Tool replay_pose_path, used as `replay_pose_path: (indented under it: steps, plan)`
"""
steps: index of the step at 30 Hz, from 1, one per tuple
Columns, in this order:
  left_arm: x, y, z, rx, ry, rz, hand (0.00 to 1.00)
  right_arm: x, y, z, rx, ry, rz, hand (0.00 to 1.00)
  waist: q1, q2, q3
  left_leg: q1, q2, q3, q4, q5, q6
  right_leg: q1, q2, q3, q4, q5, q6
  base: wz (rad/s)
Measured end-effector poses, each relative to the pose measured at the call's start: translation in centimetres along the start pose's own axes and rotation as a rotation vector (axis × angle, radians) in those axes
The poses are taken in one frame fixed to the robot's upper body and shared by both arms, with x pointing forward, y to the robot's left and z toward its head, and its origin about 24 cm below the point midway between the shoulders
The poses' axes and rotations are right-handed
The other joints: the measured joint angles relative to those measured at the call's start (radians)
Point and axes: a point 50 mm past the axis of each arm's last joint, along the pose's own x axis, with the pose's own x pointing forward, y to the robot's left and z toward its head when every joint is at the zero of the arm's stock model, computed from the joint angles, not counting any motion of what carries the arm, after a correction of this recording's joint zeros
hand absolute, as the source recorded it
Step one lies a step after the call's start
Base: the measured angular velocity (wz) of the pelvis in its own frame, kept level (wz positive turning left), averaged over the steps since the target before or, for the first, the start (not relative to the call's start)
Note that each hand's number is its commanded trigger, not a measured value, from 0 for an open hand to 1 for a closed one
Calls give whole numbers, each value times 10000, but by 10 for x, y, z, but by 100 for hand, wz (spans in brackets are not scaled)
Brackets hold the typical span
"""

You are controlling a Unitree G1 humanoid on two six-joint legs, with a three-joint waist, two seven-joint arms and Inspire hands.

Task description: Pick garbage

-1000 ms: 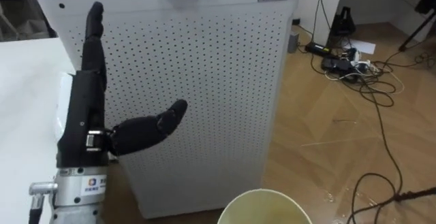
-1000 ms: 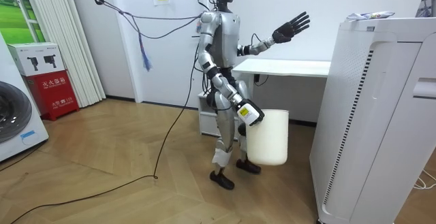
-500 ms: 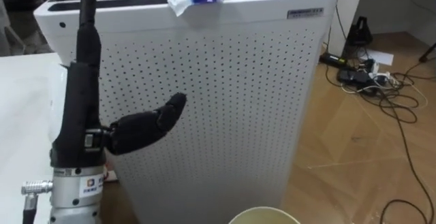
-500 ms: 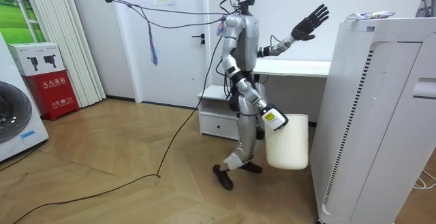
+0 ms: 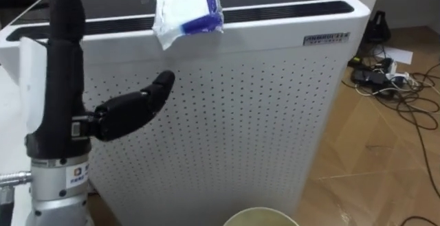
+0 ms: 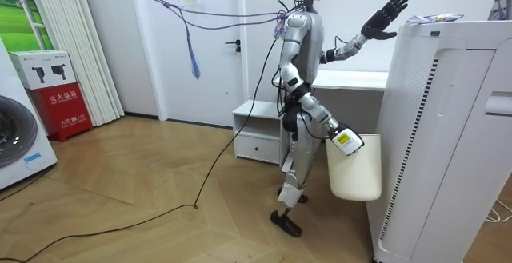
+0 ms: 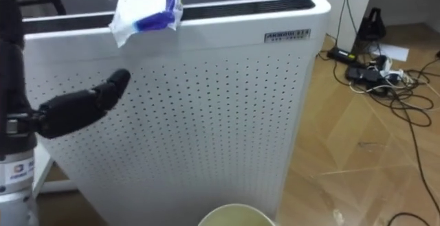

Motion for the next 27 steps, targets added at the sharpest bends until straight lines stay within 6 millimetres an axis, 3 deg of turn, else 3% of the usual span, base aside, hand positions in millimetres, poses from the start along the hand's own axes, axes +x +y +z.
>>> replay_pose_path:
  steps: [11, 14, 17, 22, 27]
  plan:
    - [5, 1, 3, 1266, -631, -99, 0, -2, 7, 3, -829, -81, 997, 100, -34, -36, -20, 819, 9, -469, -762, 57, -59, 917, 241, 50, -1170, 122, 85, -3]
    - [6, 2, 8, 1520, -1098, -53, 0, -2, 7, 2, -874, -44, 1130, 100, -72, -6, -6, 893, 26, -506, -788, 58, -61, 1190, 280, 66, -1464, 193, 76, 4]
    - [7, 4, 10, 1801, -1446, -172, 0, -3, 6, 1, -1060, 3, 1184, 100, -44, 127, 77, 992, 45, -695, -803, 59, -63, 1155, 316, 59, -1386, 194, 72, 6]
    - [9, 6, 12, 1842, -1678, -249, 0, -3, 6, 2, -1330, 16, 1307, 100, -99, 232, 126, 1025, 23, -687, -975, 62, -67, 1328, 335, 242, -1727, 222, 95, 2]
    - [9, 5, 11, 1941, -1640, -527, 0, -3, 7, 5, -1505, -95, 1472, 100, -193, 260, 126, 1012, 39, -639, -1030, 62, -67, 1332, 353, 309, -1730, 236, 104, 0]
